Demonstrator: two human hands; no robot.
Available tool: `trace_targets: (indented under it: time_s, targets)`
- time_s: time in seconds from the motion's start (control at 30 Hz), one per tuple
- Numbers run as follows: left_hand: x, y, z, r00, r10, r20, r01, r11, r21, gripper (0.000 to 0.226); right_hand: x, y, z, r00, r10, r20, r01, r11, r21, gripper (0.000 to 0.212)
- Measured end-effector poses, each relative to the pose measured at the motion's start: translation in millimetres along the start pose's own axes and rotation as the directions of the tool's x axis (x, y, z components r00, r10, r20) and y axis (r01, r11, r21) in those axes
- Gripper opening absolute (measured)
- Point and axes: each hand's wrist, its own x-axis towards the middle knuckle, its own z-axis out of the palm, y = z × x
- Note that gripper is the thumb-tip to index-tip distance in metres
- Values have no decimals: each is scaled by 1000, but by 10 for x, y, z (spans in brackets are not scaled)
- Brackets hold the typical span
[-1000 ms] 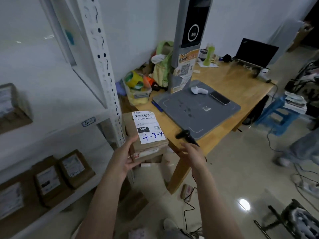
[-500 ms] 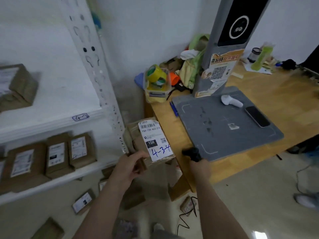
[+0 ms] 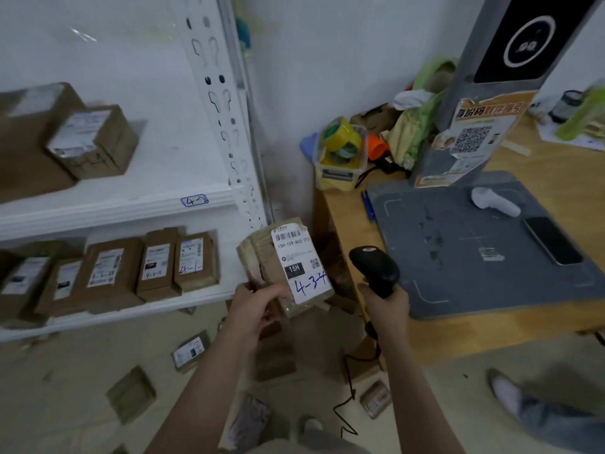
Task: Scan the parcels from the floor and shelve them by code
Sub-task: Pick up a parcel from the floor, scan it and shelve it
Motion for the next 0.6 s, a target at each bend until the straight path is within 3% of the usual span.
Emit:
trace_targets:
  time_s: [0.1, 0.27, 0.4, 0.6]
  targets:
    - [-42, -18, 14, 999, 52, -13, -52, 999, 14, 59, -361, -322, -52, 978, -147, 145, 129, 984, 125, 18]
    - [-80, -41, 115, 987, 161, -8, -161, 987, 22, 71, -677, -546, -68, 926, -264, 271, 238, 963, 124, 21]
    - [-118, -48, 196, 977, 215, 8, -215, 977, 4, 71, -812, -559, -16, 918, -302, 258, 278, 952, 126, 33]
    - [-156, -90, 217, 971, 238, 22, -238, 971, 14, 61, -850, -550, 22, 929, -323, 178, 293, 940, 177, 26]
